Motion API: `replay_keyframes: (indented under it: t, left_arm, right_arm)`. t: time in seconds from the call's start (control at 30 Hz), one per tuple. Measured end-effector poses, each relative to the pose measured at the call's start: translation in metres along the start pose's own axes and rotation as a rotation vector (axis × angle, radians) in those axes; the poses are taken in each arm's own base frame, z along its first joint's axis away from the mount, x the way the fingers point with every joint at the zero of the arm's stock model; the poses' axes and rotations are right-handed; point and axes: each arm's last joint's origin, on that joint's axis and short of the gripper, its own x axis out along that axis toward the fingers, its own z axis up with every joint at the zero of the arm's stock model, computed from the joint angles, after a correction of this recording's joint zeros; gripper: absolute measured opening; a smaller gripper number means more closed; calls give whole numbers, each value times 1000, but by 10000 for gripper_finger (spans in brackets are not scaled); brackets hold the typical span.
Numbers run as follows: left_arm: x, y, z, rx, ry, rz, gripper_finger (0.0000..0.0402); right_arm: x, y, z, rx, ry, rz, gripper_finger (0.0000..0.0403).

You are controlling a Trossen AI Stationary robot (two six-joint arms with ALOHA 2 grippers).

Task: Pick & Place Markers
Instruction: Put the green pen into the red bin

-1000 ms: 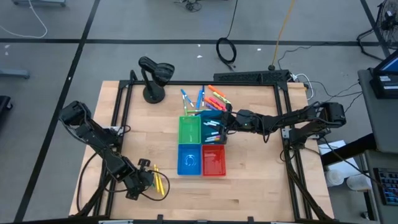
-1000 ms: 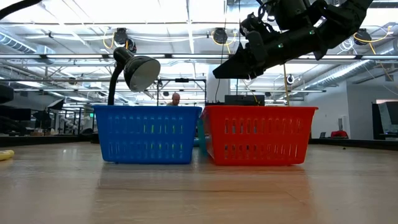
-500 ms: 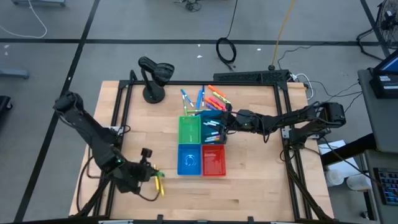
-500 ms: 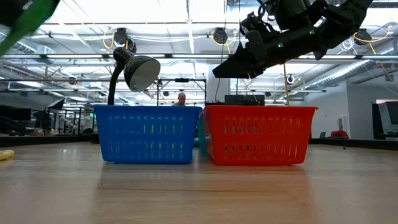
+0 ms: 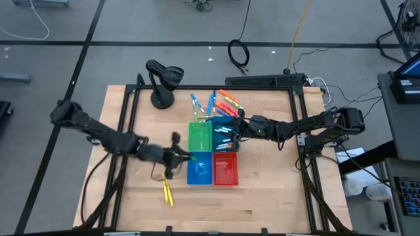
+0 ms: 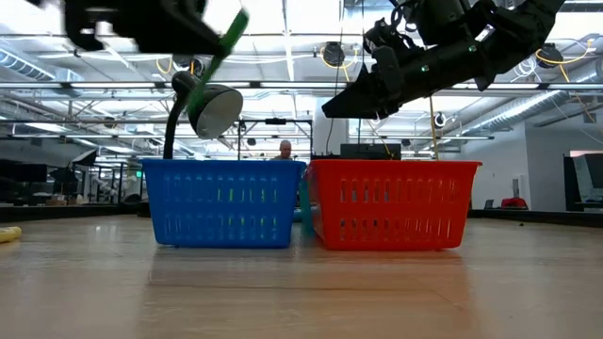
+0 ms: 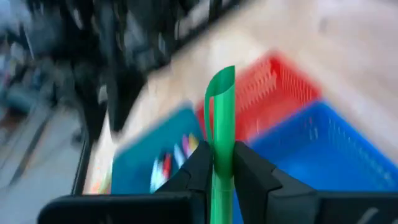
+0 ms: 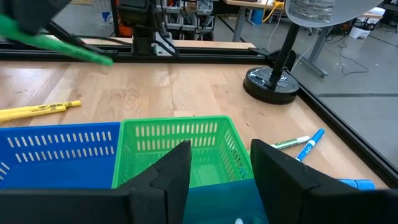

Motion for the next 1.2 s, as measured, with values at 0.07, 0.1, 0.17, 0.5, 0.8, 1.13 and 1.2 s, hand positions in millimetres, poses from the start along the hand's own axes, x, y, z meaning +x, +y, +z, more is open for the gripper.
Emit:
replay_keyframes:
  t: [0.07, 0.1, 0.17, 0.5, 0.8, 1.13, 1.2]
  left_arm:
    - [5, 16, -6, 5, -137, 15, 44]
    - [6, 24, -9, 9, -196, 29, 44]
    - [6, 35, -17, 15, -315, 43, 44]
    - [14, 50, -36, 47, -623, -7, 44]
    - [31, 46, -24, 67, -694, -51, 44]
    - [46, 41, -20, 74, -682, -87, 45]
    - [45, 43, -20, 70, -682, -84, 45]
  right_arm:
    - [0, 0, 0, 0, 0, 0, 155]
    - [0, 0, 0, 0, 0, 0, 155]
    - [0, 0, 0, 0, 0, 0, 155]
    - [-4, 21, 11, -91, -109, 60, 155]
    - [-7, 69, 33, -320, -227, 133, 163]
    - [28, 95, 33, -294, -196, 183, 231]
    - [32, 100, 35, -299, -209, 210, 235]
